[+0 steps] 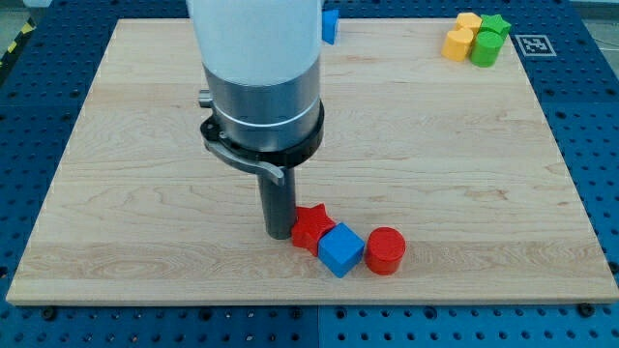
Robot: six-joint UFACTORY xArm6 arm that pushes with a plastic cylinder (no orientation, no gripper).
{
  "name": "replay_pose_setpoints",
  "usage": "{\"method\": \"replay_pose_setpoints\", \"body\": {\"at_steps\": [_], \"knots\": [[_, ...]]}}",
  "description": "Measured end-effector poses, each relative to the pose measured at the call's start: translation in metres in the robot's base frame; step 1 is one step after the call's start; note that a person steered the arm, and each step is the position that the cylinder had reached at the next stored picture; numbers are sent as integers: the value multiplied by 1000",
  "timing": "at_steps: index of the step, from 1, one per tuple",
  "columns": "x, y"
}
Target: Move your arm to the left side of the blue triangle
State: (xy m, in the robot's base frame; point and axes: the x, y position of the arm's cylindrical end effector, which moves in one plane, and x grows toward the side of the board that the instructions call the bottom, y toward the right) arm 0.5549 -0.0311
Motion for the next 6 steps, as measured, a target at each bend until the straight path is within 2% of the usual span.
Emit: {"method": "replay_pose_setpoints", "body": {"at_steps": [2,3,6], "knots": [[0,17],[-27,5],[-212,-62]]}}
